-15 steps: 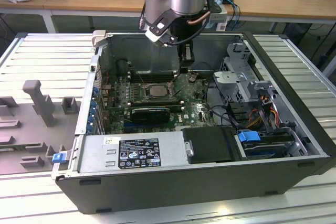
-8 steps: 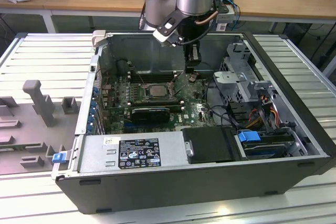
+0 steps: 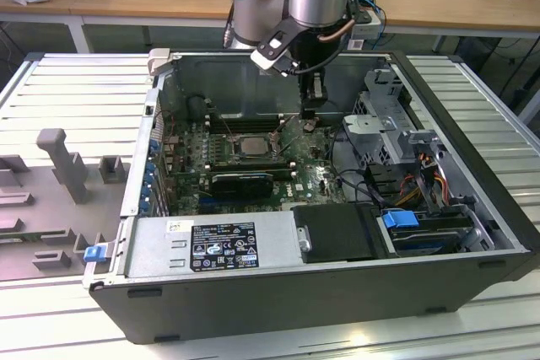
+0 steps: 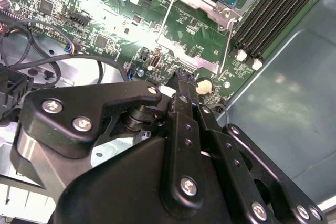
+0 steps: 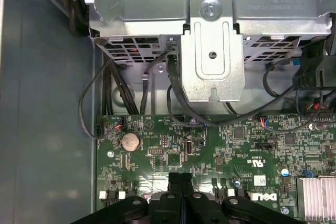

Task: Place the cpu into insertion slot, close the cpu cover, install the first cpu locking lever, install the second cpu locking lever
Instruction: 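Close the cpu cover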

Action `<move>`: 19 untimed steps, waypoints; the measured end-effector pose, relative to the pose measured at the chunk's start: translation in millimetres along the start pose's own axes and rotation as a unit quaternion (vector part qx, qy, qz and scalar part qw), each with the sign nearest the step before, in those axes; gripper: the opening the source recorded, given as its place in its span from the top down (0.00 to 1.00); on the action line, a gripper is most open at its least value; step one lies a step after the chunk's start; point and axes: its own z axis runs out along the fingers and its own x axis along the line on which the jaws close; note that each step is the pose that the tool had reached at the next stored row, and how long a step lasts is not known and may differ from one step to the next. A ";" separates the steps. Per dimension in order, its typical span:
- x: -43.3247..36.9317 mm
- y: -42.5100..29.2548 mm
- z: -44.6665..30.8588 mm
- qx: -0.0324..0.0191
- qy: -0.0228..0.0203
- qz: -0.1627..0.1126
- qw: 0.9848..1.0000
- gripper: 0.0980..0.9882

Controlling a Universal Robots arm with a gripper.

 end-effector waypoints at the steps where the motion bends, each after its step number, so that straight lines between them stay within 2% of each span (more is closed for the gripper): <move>1: 0.0 0.0 0.0 0.000 0.000 0.000 1.000 0.99; 19: 0.1 5.3 0.8 0.000 0.000 0.000 1.000 0.99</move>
